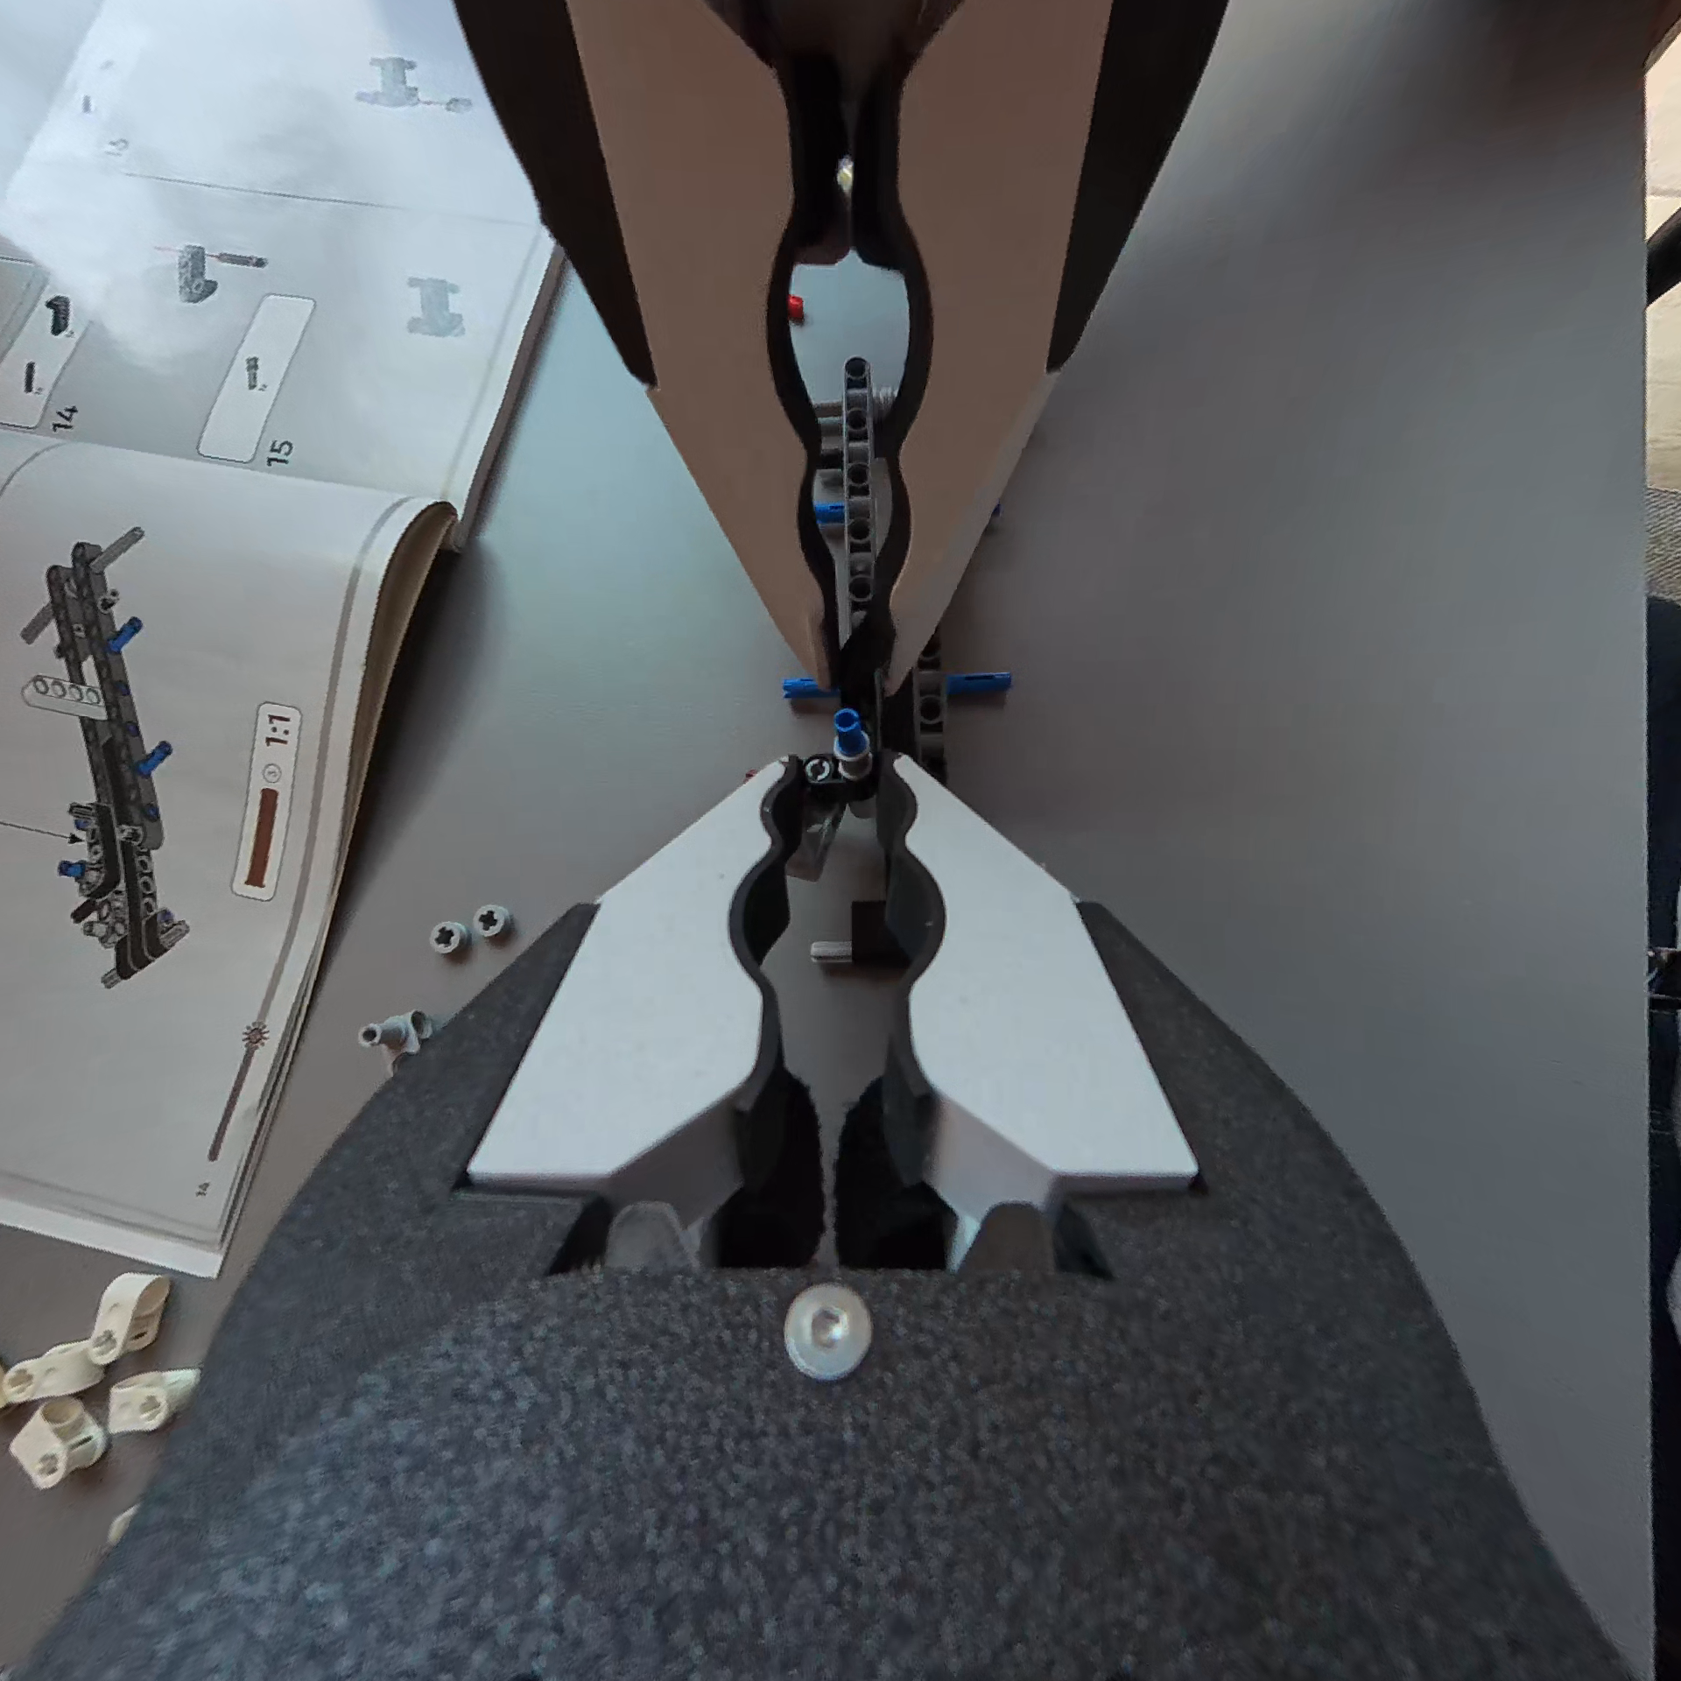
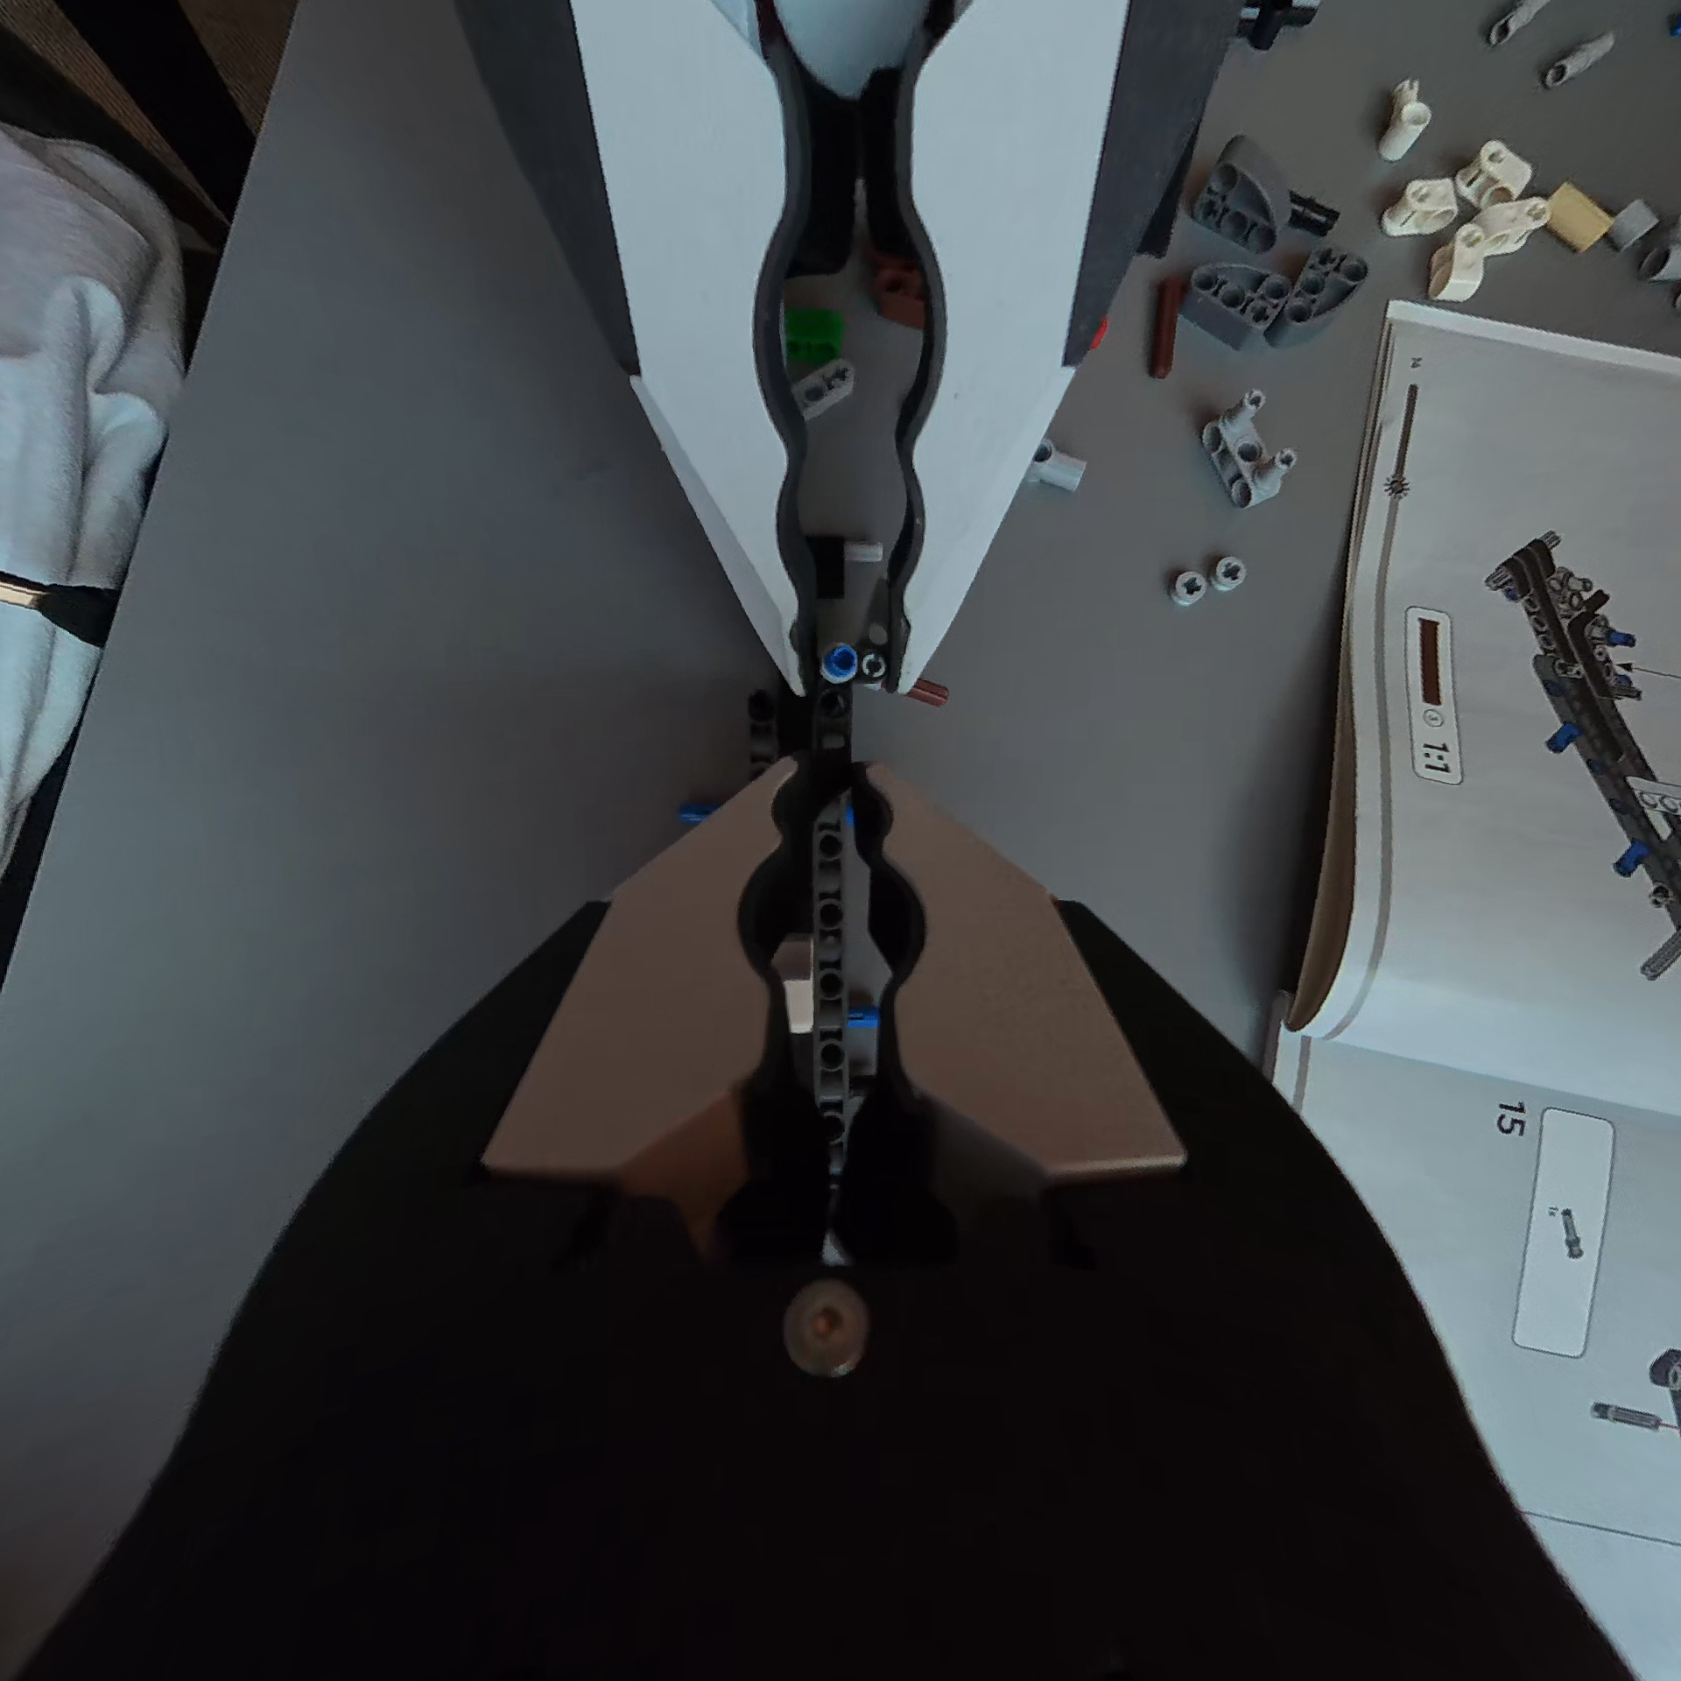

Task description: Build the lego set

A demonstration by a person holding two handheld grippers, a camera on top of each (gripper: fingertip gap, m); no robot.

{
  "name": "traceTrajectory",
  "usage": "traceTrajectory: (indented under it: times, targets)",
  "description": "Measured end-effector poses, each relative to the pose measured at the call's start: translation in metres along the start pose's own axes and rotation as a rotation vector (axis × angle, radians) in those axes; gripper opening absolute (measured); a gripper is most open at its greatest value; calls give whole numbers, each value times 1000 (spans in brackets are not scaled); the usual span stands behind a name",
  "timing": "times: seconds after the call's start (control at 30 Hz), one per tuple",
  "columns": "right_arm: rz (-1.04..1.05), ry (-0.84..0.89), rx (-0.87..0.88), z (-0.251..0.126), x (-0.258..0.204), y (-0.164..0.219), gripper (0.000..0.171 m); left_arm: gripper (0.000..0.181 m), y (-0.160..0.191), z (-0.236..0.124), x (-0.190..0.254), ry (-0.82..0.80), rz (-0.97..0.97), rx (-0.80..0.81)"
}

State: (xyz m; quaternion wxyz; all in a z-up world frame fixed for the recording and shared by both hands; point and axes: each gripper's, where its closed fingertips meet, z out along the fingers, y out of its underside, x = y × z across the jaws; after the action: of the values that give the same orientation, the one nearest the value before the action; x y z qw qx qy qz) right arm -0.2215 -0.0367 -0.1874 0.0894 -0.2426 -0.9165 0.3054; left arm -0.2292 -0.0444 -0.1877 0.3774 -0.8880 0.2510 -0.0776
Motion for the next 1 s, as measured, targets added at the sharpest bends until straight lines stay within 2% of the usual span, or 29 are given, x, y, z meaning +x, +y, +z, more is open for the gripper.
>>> traceTrajectory:
  times: [0.47,1.0]
  targets:
    - [-40,5,-140,5,1,4,3,13,4,2,0,-5,2,-7]
    - [-82,-19,-175,6,1,5,3,14,6,0,1,-15,21,-11]
